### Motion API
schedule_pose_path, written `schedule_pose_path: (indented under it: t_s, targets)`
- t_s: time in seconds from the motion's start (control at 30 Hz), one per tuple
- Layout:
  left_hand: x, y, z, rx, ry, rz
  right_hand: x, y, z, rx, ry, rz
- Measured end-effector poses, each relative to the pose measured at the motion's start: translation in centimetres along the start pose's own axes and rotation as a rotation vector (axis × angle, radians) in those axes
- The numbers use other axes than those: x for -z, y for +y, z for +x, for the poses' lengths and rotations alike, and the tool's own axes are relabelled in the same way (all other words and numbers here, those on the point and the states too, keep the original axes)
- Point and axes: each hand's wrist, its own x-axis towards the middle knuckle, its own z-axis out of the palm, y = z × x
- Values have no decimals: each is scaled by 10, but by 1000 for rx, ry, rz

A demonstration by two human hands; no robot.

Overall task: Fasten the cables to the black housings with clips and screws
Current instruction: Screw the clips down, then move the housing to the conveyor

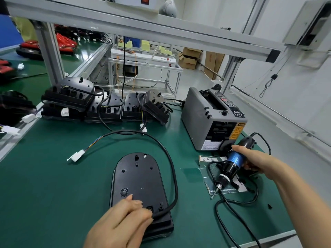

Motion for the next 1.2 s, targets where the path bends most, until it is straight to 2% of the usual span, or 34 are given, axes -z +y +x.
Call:
schedule_pose_path:
  t_s: [0.13, 0.3, 0.5, 0.67, 0.83, 1.07, 1.13, 1.2]
  targets:
    - [-7, -6, -2, 16, 50, -11, 8, 1, 3, -28, -35, -50]
    - [-9, -7, -3, 62, 55, -136, 11, -6, 5, -101, -93, -190]
    - [-4, -2, -1, 48, 21, -92, 12, -10, 6, -140, -90, -326]
    - [-4, -1, 0, 66, 2, -112, 19, -11, -1, -115, -170, -252]
    - [-3, 0, 2, 72, -52, -95, 24, -2, -5, -90, -81, -389]
    - [-4, 0, 3, 59, 5, -88, 21, 8, 2, -81, 36, -478]
    - [-3, 0, 5, 109, -52, -82, 21, 7, 0, -78, 41, -475]
    - [-2, 0, 5, 157, -33, -98, 21, 4, -5, -50, 90, -501]
